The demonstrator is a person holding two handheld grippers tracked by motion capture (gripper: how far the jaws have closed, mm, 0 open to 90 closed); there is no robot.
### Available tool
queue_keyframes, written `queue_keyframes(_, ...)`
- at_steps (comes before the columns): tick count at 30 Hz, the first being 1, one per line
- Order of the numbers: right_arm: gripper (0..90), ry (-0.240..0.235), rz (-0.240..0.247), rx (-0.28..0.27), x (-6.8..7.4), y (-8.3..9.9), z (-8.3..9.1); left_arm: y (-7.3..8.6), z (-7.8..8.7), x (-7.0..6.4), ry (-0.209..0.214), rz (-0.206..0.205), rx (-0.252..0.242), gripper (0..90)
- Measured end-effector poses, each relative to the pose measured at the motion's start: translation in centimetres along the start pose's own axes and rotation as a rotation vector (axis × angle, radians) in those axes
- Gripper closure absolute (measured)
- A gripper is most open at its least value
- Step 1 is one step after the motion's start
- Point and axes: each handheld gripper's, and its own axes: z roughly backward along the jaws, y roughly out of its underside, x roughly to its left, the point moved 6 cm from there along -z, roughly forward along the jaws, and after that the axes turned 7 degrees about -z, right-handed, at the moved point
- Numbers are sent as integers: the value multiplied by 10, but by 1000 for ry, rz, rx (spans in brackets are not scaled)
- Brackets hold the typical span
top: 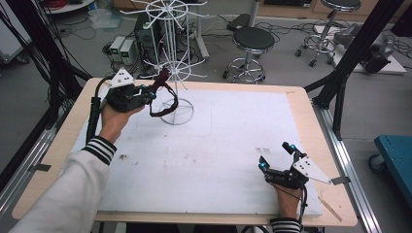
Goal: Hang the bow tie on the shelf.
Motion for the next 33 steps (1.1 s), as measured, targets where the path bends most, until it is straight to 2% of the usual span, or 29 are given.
queue_keyframes(3, 7, 0, 0, 0, 0, 0, 0, 4, -1, 1, -11, 15, -1, 772)
queue_keyframes(10, 7, 0, 1, 0, 0, 0, 0, 14, -6, 2, -22, 4, 49, 772)
queue_keyframes(19, 7, 0, 0, -2, 0, 0, 0, 18, -8, 3, -23, 24, 57, 755)
queue_keyframes(20, 7, 1, 1, -2, 0, 0, 0, 18, -8, 3, -22, 27, 60, 730)
queue_keyframes(21, 8, 1, 2, -1, 0, 0, 0, 18, -8, 4, -21, 39, 59, 668)
queue_keyframes(24, 8, 2, 2, 0, 0, 0, 0, 21, -8, 4, 24, 89, 68, 429)
queue_keyframes(25, 8, -1, -1, -2, 0, 0, 0, 22, -8, 4, 36, 87, 71, 327)
queue_keyframes(26, 7, -1, 1, -5, -1, 0, 0, 22, -8, 3, 48, 89, 58, 263)
queue_keyframes(27, 7, 2, -3, -6, -1, 0, 0, 22, -7, 3, 45, 88, 49, 209)
queue_keyframes(28, 7, 4, -7, -7, -1, 0, 0, 22, -4, 3, 43, 78, 32, 109)
queue_keyframes(30, 8, 5, -6, -7, -1, 0, 0, 22, 2, 2, 53, 73, -16, 84)
queue_keyframes(31, 7, 5, -5, -6, -1, 0, 0, 22, 5, 2, 42, 67, -31, 70)
queue_keyframes(33, 8, 7, -8, -7, -1, -1, 0, 24, 10, 2, 55, 64, -58, 32)
